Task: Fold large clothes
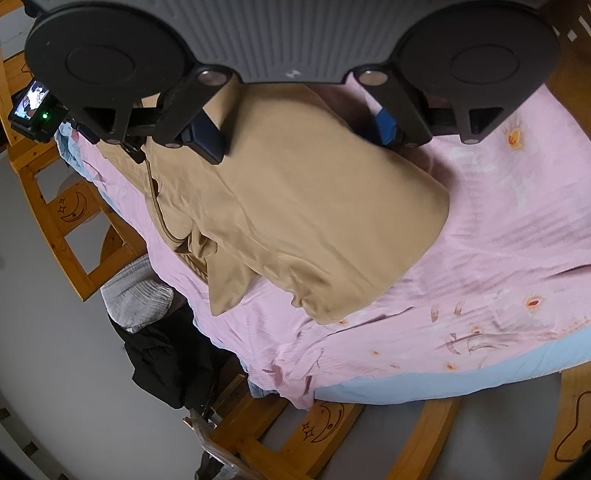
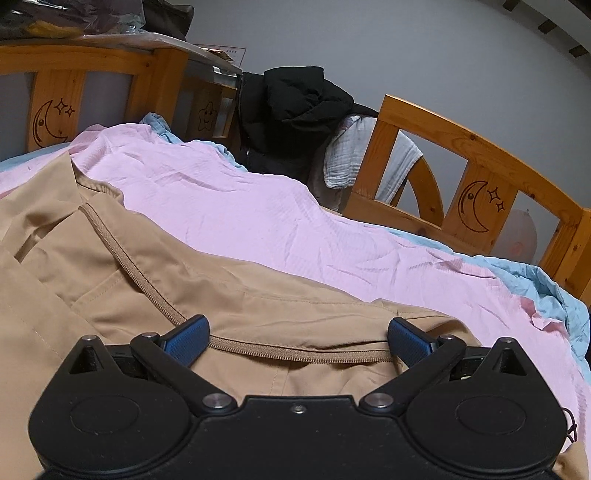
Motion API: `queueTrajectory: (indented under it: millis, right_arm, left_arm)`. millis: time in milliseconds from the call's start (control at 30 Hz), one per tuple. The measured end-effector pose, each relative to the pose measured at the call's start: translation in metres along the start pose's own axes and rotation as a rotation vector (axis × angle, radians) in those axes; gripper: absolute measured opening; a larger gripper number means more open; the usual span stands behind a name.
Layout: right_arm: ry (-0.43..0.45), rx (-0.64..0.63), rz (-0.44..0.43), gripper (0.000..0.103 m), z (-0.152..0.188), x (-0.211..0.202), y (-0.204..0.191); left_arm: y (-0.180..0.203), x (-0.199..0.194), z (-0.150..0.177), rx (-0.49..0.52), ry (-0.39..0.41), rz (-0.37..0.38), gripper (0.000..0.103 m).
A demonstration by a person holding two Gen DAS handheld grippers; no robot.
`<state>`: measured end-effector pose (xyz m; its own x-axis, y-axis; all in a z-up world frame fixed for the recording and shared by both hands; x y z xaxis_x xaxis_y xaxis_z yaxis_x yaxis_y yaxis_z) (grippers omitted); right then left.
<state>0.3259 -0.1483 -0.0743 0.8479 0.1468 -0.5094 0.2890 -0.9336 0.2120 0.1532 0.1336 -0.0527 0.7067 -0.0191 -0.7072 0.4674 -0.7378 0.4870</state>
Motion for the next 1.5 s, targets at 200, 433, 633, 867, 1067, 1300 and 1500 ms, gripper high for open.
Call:
queueTrajectory:
  millis: [200,433,633,867,1067,1300,1500]
  right_arm:
    - [-0.005,0.009,-0.007,0.102,0.0,0.0,0.001]
    - [-0.011,0.005,-0.069,0.102,-0.006,-0.018,0.008]
    - [-0.022,-0.027,-0.092,0.102,0.007,-0.084,0.005]
    - [-0.009,-0.024,-0.043,0.102,0.06,-0.125,-0.021]
    - [0.007,0.109,-0.024,0.102,0.075,-0.127,-0.019]
    - [-0.014,0.158,-0.058,0.102,0.077,-0.122,-0.009]
    - [-0.031,0.173,-0.078,0.102,0.076,-0.145,0.001]
  left_arm:
    - [-0.001,0.0,-0.001,-0.021,0.007,-0.01,0.082]
    - [-0.002,-0.001,0.0,-0.025,0.008,-0.011,0.081]
    - [-0.006,-0.006,0.004,-0.044,0.008,-0.011,0.082]
    - [-0.009,-0.007,0.006,-0.078,0.037,-0.043,0.069]
    - [0.008,-0.012,-0.001,-0.019,0.101,-0.09,0.011]
    - [0.045,-0.033,0.007,0.154,0.213,-0.054,0.003]
    - [0.047,-0.044,0.002,0.193,0.238,-0.017,0.001]
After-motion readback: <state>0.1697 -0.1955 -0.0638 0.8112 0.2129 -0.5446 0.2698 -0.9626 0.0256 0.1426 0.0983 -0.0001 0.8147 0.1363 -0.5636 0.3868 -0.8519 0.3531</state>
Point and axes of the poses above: each gripper's, at about its wrist camera, not at the fingertips, and x roughly the way its jaws point, y to its right, z to its underside, the point moved 1 cm from there along x, roughly the way its jaws point, and after that the axes turned 7 degrees about -z, right-handed, at the moved point
